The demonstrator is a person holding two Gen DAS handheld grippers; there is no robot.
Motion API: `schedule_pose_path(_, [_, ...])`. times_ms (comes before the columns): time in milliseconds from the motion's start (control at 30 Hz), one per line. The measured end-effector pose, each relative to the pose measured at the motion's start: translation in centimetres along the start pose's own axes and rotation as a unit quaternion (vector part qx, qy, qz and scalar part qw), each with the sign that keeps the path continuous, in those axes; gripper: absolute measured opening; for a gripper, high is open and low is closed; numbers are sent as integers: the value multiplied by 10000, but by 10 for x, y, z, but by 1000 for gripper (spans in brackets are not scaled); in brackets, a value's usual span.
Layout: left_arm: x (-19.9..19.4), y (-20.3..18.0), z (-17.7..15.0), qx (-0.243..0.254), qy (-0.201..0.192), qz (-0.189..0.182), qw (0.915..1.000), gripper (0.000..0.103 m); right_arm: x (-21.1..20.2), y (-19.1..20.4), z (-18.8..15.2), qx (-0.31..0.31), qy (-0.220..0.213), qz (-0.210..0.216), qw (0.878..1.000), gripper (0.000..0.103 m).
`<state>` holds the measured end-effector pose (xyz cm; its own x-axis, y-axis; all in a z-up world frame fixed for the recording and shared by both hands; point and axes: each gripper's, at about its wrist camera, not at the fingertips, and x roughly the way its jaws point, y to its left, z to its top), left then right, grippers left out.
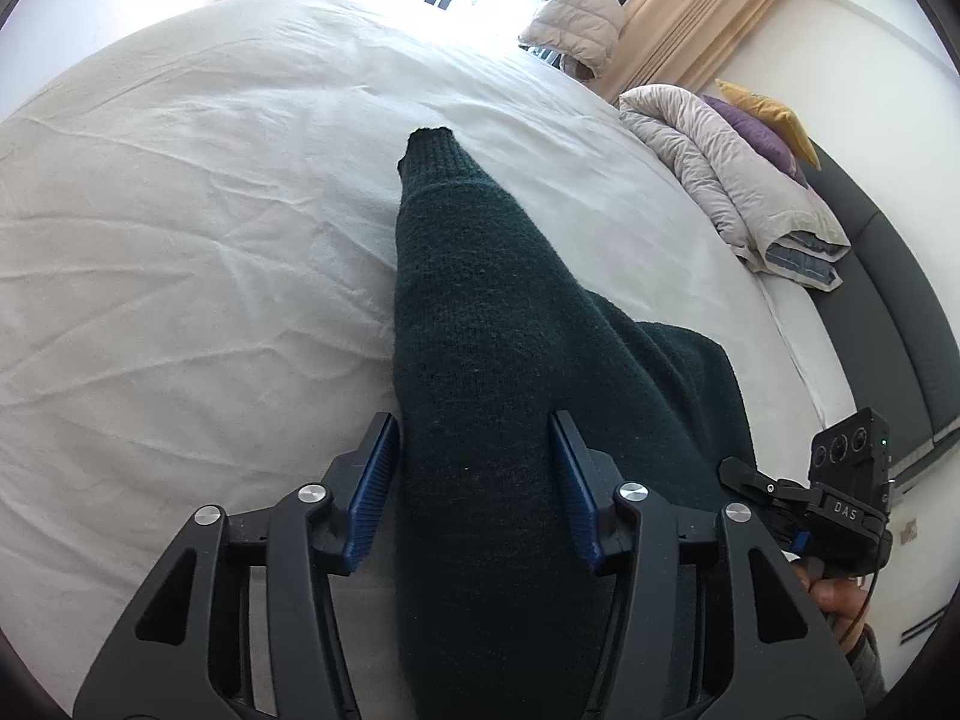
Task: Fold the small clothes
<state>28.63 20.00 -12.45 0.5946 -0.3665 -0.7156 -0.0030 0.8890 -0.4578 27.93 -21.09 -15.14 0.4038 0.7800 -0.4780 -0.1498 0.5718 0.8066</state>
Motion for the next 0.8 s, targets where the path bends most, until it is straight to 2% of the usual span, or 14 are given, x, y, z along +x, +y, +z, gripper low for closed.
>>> schedule_pose_path(233, [14, -2, 2, 14, -110, -128, 9999, 65, 4, 1, -1, -6, -93, 202, 9998, 28])
schedule_pose_path(400, [1, 0, -2, -18, -328, -130, 9994, 65, -12, 0, -4, -97, -233, 95, 9996, 37])
schedule_pose_path(500, [-19, -7, -9, 104, -637, 108, 9979, 65, -26, 5, -10, -236, -402, -190, 9987, 50])
schedule_pose_path(567, [-36, -14, -14, 258, -883, 328, 9952, 65, -35, 12, -14, -357, -493, -400, 9973, 54])
schedule_pose_path(633, [-54, -21, -19, 380, -1142, 550, 9912, 70, -45, 17, -20, -433, -594, -574, 9956, 55])
schedule_pose_path(700, [-74, -31, -27, 544, -1469, 788, 9845, 78, -55, 22, -26, -500, -713, -666, 9940, 55])
schedule_pose_path(800, [-102, -52, -38, 928, -1891, 1238, 9697, 86, -68, 37, -35, -684, -898, -818, 9902, 55])
